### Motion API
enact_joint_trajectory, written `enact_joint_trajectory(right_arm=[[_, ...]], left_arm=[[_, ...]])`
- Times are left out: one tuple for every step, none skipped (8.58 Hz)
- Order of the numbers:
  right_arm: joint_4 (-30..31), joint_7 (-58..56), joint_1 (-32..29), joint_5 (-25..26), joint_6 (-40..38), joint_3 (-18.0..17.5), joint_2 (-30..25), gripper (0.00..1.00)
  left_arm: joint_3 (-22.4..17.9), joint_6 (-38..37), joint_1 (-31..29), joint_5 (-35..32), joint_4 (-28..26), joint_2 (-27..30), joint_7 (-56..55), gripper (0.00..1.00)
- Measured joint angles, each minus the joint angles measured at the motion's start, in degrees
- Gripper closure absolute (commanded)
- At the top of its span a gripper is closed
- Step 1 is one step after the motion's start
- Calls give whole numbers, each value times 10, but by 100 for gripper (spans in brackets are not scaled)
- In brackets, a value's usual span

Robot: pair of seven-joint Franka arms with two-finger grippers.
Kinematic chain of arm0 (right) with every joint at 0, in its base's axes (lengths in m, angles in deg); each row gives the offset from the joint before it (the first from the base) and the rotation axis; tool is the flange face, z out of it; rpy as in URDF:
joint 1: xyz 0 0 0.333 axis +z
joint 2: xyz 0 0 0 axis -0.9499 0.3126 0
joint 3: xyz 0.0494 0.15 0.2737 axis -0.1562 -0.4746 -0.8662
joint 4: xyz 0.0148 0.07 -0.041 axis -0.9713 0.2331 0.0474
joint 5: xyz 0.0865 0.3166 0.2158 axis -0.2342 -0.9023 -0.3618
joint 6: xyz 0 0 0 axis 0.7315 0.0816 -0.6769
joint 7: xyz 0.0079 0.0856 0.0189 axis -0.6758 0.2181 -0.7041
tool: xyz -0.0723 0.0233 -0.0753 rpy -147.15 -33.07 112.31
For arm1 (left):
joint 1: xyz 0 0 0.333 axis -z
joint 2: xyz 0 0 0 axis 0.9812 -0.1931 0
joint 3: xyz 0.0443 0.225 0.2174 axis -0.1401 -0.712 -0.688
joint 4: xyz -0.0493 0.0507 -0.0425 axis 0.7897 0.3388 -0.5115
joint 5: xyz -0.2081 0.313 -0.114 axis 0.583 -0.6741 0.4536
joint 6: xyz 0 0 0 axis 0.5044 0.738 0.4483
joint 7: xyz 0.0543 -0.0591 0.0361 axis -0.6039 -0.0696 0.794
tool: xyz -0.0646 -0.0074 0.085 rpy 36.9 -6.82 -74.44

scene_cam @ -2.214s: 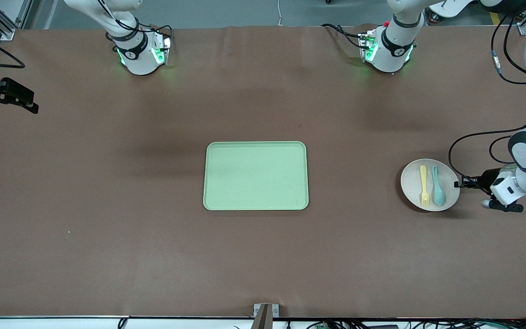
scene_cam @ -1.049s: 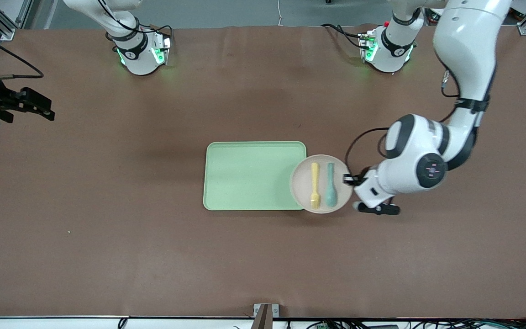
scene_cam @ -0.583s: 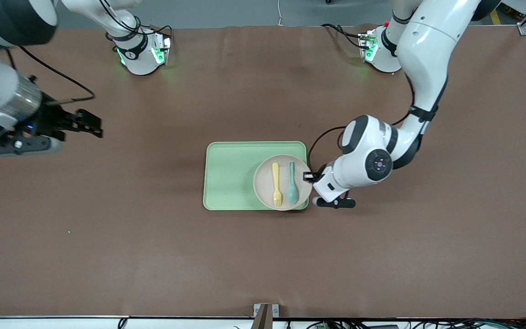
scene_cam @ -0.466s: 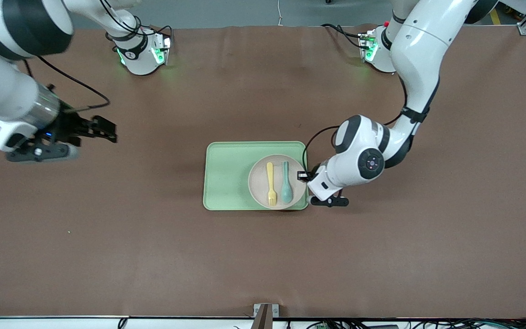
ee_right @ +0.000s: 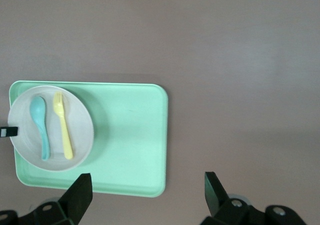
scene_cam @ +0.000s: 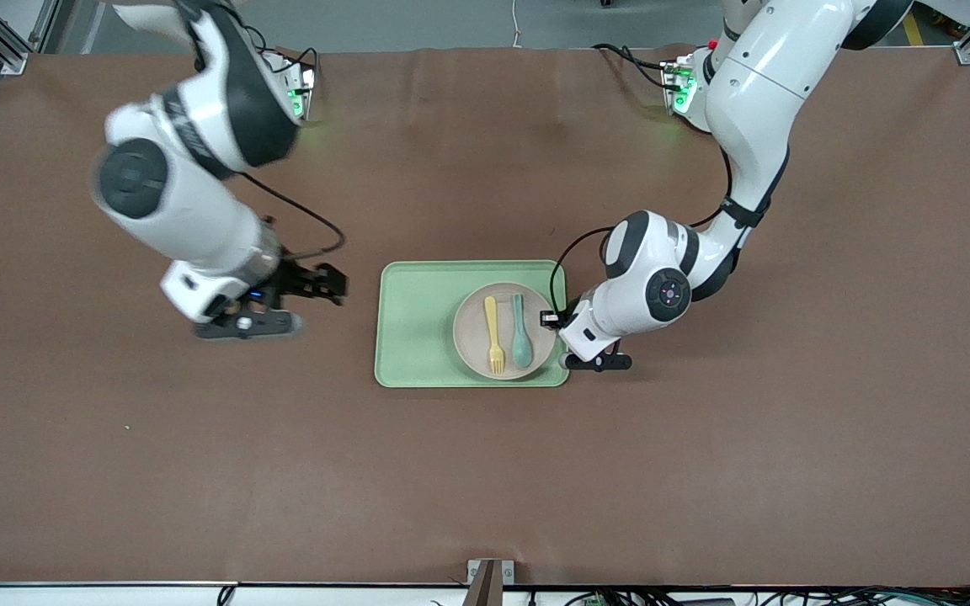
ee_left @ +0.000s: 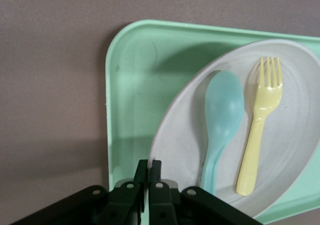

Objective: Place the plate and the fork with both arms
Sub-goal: 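Set the plate down with the left gripper while the right gripper reaches the fork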

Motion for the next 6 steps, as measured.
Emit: enact_joint_trajectory(right_arm=[[4,12,23,0,41,0,26,1],[5,16,41,0,83,0,51,1],[5,18,57,0,120,1,75,2],[5,18,76,0,154,1,99,3],[3,29,95,0,180,1,122,7],[-6,53,114,2,193,2,146,18]], left_arm=[[2,11,2,0,-7,-3,0,99],[2,16,3,0,-10,-7,0,83],[2,17,3,1,-11,-8,0,57],[2,17,3,4,-11,-8,0,41],[2,17,2,7,-10,-7,0,26],[2,17,-2,8,-8,-3,0,15]])
